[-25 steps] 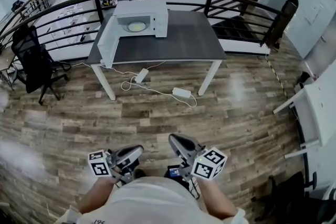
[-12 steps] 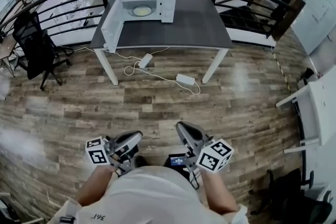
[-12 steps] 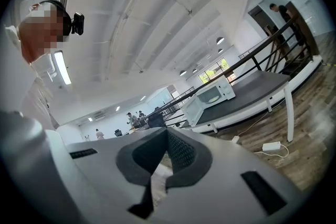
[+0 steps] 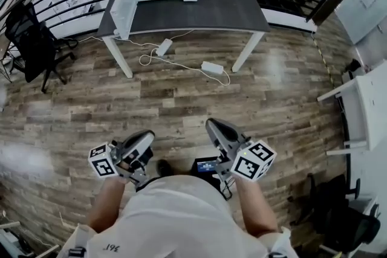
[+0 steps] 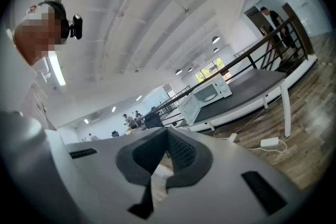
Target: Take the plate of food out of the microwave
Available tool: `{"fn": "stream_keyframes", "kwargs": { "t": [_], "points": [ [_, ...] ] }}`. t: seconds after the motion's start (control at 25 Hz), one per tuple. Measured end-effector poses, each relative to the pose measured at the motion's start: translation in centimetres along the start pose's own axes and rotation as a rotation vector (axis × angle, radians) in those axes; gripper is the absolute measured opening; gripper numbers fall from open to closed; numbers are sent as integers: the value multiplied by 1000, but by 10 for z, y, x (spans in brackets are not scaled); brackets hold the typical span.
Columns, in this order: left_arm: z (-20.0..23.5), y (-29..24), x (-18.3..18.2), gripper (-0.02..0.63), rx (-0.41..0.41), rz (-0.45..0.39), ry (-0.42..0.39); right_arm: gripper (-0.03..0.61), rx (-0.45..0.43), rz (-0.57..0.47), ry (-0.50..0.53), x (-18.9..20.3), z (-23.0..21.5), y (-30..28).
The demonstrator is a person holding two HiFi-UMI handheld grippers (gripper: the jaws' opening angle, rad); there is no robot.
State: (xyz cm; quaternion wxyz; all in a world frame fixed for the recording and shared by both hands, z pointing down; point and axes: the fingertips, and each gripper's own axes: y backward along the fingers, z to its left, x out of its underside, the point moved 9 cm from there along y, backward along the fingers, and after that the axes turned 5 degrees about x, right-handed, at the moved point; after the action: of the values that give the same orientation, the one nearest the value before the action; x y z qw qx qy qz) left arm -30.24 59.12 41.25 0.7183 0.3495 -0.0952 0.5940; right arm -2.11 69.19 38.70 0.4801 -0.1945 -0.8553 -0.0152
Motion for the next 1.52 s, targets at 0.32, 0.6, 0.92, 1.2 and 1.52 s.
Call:
{"fn": "stream_keyframes", "kwargs": {
  "t": [0.32,0.6,0.92,1.2,1.52],
  "points": [
    [12,23,-22,6,31,5,40,-9,-39,-68,-167,3,0,-18],
    [26,54,-40,6,4,17,41,-9,-29,-78,-139,20,20,-44],
    [38,76,-54,6,2,35,48,-9,19,-57,-77,34,33,-69],
    [43,85,-58,6,5,69,57,-9,65,-64,-100,40,35,-81],
    [63,71,-68,6,16,97,74,-9,93,-54,-106,29,23,-97]
  ]
}}
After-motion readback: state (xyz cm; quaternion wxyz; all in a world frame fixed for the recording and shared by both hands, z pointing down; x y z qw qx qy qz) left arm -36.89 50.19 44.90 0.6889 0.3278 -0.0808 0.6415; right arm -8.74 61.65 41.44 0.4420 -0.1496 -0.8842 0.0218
